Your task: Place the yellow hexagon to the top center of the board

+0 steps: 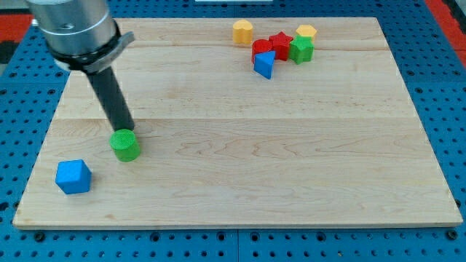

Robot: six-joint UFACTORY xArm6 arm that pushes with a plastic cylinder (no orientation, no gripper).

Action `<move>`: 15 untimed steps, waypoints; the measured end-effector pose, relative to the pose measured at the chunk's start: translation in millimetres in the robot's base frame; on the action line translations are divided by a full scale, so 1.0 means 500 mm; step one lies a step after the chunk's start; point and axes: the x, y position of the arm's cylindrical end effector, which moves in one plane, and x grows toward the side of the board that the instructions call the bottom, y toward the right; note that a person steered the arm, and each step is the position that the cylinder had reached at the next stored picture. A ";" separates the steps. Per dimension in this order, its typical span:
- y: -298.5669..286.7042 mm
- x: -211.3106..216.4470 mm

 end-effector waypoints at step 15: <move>0.512 -0.482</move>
